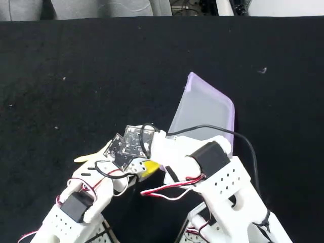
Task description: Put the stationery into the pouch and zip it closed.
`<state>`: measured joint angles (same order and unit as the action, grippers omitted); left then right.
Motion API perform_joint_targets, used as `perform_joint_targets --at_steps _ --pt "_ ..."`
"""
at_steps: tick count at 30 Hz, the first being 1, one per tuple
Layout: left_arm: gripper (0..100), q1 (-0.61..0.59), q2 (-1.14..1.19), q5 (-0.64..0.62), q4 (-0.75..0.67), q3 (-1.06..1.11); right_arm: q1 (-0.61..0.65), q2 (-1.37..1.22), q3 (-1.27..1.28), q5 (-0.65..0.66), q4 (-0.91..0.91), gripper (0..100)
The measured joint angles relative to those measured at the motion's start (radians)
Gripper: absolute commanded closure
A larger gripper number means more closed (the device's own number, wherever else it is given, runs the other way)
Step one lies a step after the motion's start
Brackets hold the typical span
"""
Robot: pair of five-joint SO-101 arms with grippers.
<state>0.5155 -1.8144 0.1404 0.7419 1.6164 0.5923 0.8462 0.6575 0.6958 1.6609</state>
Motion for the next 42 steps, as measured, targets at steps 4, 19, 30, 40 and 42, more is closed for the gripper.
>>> perform_joint_targets --at_steps 4,19,30,40,42 --pt "69 0.002 0.0 0.0 0.037 -0.012 -0.058 0.0 0.0 0.008 -0.003 98.7" --pt "69 0.002 0.0 0.064 -0.143 0.055 -0.101 0.0 -0.017 0.041 0.009 98.7" --pt "69 -0.002 0.0 0.081 -0.196 0.06 -0.104 0.0 -0.017 0.041 0.009 98.7" --pt "97 0.023 0.014 0.078 -0.186 0.06 -0.106 0.0 -0.121 0.041 0.061 98.7" --pt "96 0.041 0.015 0.078 -0.186 0.06 -0.106 0.0 -0.135 0.041 0.061 98.7"
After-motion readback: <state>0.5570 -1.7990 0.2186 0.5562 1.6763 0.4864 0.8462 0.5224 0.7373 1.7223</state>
